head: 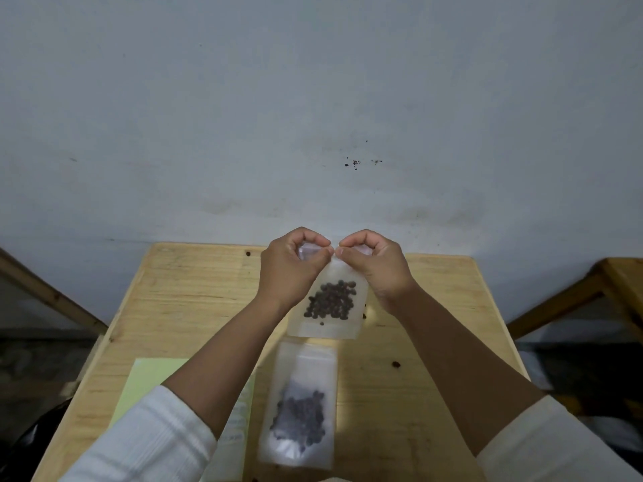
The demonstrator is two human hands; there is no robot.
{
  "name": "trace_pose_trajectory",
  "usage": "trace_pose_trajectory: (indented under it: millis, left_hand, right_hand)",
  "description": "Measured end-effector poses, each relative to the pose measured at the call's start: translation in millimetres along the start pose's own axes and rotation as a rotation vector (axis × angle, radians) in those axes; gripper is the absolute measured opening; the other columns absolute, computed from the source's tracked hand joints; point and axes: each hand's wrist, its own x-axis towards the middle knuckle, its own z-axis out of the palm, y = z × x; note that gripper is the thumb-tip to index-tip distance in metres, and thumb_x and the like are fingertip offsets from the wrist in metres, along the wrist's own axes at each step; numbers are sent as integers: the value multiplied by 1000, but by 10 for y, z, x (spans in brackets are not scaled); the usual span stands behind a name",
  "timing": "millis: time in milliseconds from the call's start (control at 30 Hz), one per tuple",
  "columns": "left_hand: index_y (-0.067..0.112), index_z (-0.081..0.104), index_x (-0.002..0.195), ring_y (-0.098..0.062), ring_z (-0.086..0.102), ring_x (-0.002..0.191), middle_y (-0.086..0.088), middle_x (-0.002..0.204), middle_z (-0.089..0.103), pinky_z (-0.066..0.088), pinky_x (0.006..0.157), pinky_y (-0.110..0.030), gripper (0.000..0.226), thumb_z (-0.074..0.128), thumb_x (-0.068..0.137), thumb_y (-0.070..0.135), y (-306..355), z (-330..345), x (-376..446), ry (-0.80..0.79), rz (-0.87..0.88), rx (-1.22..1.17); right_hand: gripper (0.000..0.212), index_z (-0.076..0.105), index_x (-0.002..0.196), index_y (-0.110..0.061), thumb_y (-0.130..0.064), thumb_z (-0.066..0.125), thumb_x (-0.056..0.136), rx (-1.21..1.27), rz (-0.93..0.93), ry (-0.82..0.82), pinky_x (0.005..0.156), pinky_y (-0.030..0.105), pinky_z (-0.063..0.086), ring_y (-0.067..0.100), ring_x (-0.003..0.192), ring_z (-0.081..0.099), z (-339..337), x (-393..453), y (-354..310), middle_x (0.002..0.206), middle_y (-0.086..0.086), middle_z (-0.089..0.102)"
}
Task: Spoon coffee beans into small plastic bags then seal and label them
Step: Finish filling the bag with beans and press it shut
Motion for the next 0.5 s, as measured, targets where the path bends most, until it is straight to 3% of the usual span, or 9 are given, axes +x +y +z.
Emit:
trace_pose_trajectory:
  millis: [133, 200, 267, 400, 500]
  left_hand:
    - [27, 68, 77, -9, 59, 71, 11, 79, 67, 50, 72, -28, 6, 75, 77, 26, -245, -92, -35, -74, -165, -29]
    - [26, 69, 80, -16, 63, 76, 4, 86, 70, 51, 74, -31, 6, 74, 78, 24, -400, -120, -127, -147, -247, 4]
    - [23, 69, 87, -18, 64, 77, -2, 90, 70, 51, 70, -28, 9, 72, 80, 20, -582, -127, -265, -211, -305, 72]
    - [20, 68, 101, -15, 60, 82, 3, 95, 67, 46, 76, -23, 22, 72, 79, 19, -948, -109, -592, -272, -335, 279]
    - [20, 67, 104, -14, 58, 88, 0, 103, 67, 43, 84, -21, 24, 71, 80, 19, -1158, -70, -780, -274, -328, 369]
  right_hand:
    - [11, 68, 88, -10, -5, 71, 79, -152, 98, -5, 74, 30, 52, 12, 72, 59, 67, -115, 169, 81, -8, 54]
    - [11, 68, 80, -14, -5, 72, 76, -165, 152, -7, 61, 19, 49, 2, 60, 59, 96, -185, 371, 78, -6, 60]
    - [11, 68, 78, -15, -5, 72, 74, -178, 255, 27, 56, 20, 49, 5, 57, 58, 139, -278, 635, 76, 0, 63]
    - [11, 67, 74, -22, -12, 68, 72, -257, 404, 122, 77, 38, 55, 15, 69, 61, 274, -508, 1138, 73, -1, 66]
    - [15, 64, 89, -25, -20, 67, 75, -480, 380, 142, 77, 29, 50, 14, 86, 58, 367, -607, 1368, 94, -3, 62]
